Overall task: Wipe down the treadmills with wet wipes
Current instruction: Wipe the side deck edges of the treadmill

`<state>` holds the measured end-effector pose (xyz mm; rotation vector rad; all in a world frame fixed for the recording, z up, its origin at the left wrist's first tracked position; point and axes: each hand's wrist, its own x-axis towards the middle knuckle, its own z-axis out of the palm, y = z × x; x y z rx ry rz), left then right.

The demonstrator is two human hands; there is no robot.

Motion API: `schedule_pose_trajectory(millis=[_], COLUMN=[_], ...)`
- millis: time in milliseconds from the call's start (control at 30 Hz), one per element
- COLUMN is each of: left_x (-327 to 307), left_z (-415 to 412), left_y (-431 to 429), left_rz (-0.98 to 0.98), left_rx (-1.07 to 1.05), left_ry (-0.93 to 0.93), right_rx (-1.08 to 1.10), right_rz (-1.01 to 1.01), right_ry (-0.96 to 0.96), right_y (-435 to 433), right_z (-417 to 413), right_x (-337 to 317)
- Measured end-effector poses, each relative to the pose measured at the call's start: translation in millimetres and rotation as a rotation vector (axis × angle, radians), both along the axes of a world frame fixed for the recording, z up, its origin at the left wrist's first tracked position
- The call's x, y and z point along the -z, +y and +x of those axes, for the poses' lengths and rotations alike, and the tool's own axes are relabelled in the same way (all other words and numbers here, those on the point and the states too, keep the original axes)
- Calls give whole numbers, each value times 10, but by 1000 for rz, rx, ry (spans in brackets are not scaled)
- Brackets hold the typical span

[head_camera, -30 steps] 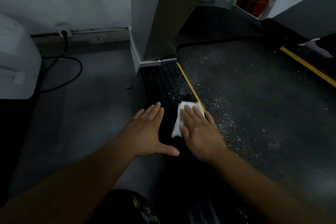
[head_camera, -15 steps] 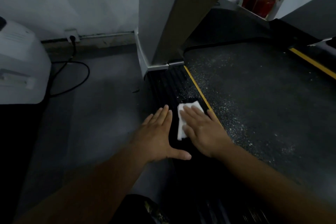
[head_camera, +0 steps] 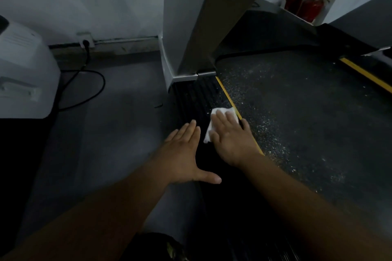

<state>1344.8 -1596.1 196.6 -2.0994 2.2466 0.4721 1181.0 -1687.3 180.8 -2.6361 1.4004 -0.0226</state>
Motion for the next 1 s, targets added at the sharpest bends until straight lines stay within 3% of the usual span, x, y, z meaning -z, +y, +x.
schedule_pose_trajectory(millis=[100,267,467,600,667,767,833,1000], left_x=[5,-4,-93,-33,-6,15,33,12], left_z=[49,48,33,19,32,32,14,-45], left_y=[-57,-193,-231,-278,-297,-315,-341,-356], left_rz=[1,-34,-63,-63,-73,-96,-115,-126], left_rx=[-2,-24,-34,-47,-50,-64,-90,-66], left_ry=[17,2,-6,20,42,81,90,36], right_rx=[-135,46,-146,-7,-49,-198,-181,-127], right_rz=[18,-5,-16,-21,-28,-55,-95,-119], right_ry=[-49,-46,-98,-72,-71,-203,-256,-140], right_y=[203,-154,-126,-381,-367,-146,-145,-273], right_z=[-257,-45,-208,92,189,-104,-226,166], right_x=[19,25,16,0,13,8,54,-5])
